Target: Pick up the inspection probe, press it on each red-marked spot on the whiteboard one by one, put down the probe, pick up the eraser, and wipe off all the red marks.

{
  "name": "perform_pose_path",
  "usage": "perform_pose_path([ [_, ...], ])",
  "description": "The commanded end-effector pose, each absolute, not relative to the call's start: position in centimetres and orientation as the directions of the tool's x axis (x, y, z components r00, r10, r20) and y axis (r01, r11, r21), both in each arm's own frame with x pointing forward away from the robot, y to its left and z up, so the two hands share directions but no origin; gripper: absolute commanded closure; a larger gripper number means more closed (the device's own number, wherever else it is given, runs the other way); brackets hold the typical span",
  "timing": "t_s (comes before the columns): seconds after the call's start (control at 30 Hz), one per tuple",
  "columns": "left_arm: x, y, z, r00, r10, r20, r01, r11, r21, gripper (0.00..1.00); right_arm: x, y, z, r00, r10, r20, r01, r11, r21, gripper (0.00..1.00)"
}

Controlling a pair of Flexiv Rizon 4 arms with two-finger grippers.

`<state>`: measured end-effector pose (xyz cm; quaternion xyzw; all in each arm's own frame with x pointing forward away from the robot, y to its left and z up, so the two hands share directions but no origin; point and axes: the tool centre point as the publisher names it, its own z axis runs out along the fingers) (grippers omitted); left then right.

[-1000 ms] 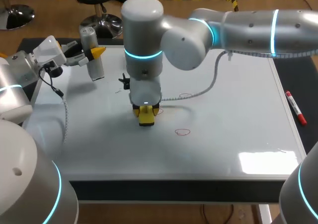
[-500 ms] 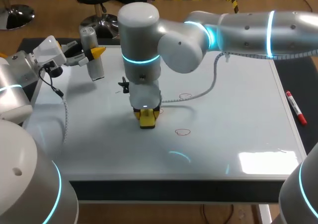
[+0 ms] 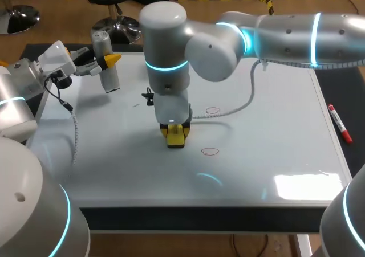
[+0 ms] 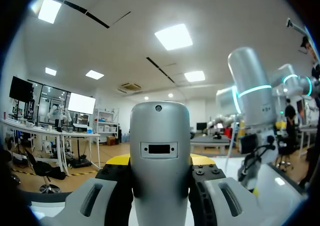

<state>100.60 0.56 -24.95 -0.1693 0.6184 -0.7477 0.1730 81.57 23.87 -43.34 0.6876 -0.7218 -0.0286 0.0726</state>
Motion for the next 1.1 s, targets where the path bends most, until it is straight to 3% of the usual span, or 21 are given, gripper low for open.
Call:
perform_pose_path([
  [0.03,100.7,0.5,-25.0,-0.882,-0.469,0.038,0.052,-0.177,-0.983,1.0,81.3,22.4,-45.7,-0.051,-0.996,0.068,-0.988,0.06,0.142,1.0],
  [0.63,100.7,0.5,-25.0,-0.882,-0.469,0.038,0.052,-0.177,-0.983,1.0,81.5,20.3,-45.3,-0.083,-0.993,0.084,-0.986,0.094,0.138,1.0],
  [1.1,100.7,0.5,-25.0,-0.882,-0.469,0.038,0.052,-0.177,-0.983,1.0,83.8,21.5,-38.1,-0.016,-1.0,0.016,-0.997,0.017,0.075,1.0],
])
